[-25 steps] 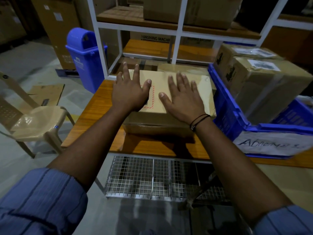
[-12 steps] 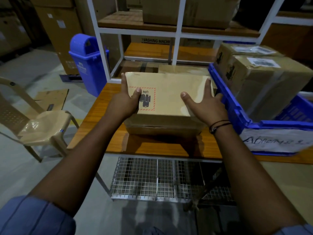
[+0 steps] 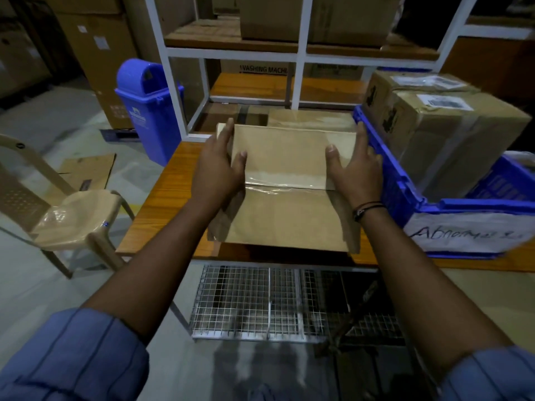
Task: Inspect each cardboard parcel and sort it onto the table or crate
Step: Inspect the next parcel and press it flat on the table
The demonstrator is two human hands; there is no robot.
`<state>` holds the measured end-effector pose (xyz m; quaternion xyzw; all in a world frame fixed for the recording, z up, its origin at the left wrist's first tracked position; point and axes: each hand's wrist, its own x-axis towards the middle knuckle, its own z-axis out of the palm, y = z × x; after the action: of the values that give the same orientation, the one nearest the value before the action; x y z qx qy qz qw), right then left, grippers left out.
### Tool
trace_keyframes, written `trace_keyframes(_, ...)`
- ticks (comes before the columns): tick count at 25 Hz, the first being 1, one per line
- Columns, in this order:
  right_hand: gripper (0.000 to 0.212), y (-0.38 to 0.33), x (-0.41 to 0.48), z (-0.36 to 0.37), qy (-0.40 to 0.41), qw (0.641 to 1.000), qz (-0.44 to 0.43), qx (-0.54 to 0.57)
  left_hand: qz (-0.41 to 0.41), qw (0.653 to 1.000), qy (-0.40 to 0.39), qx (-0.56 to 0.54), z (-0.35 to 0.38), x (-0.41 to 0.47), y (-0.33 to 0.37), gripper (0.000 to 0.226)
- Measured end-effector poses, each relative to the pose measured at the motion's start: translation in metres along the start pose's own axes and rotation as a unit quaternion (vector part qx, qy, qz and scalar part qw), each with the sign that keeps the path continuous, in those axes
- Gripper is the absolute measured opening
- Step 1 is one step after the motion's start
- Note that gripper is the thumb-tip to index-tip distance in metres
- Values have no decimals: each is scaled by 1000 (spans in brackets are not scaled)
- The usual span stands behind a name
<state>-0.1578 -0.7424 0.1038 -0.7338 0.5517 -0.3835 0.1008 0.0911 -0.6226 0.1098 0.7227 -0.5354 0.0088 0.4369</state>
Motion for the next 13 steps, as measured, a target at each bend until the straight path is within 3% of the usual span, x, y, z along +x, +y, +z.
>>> trace_keyframes(2, 81, 1, -3, 9, 1, 999, 6, -47, -16, 998, -27, 52, 23, -10, -4, 73)
trace_keyframes(6, 81, -16, -29, 41, -57, 983, -40, -173, -42, 983, -4, 181, 48, -23, -9, 69)
trace_keyframes(10, 83, -40, -58, 78, -118, 953, -178, -214, -43, 975, -13, 218, 54, -16, -14, 67)
trace_keyframes(13, 83, -43, -59, 87, -118, 947, -199, -224, -40, 973, -9, 227, 57, -14, -17, 67)
